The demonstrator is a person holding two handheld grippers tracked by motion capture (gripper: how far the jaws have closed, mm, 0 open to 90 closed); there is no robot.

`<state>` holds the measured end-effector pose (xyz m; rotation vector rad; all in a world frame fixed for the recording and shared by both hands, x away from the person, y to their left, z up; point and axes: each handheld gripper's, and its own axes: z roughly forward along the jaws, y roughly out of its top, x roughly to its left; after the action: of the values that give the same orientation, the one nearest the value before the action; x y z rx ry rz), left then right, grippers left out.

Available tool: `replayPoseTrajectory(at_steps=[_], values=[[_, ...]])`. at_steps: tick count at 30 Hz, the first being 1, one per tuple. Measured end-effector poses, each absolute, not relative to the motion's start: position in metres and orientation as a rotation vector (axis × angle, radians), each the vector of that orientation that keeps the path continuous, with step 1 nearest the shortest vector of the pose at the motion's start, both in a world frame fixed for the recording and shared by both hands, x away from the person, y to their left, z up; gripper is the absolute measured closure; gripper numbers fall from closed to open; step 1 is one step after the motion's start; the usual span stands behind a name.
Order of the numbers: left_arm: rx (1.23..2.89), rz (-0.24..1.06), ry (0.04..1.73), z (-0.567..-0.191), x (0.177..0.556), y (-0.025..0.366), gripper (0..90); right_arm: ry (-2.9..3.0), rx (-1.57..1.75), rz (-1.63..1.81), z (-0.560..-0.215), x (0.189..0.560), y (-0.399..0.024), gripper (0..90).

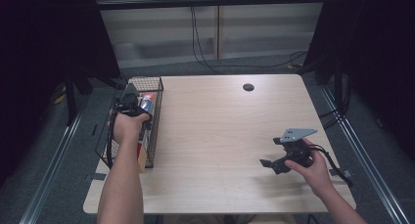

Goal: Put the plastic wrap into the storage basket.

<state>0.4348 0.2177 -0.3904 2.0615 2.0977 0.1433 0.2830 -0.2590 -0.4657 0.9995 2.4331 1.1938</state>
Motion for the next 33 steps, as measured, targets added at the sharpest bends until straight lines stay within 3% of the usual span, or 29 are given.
replayPoseTrajectory(at_steps=[33], values=[[2.085,0.143,2.095,-0.3958,0.4345,0.2167,40.0,2.442,0.998,1.191,-0.4666,0.2832,-0.2582,1.2]])
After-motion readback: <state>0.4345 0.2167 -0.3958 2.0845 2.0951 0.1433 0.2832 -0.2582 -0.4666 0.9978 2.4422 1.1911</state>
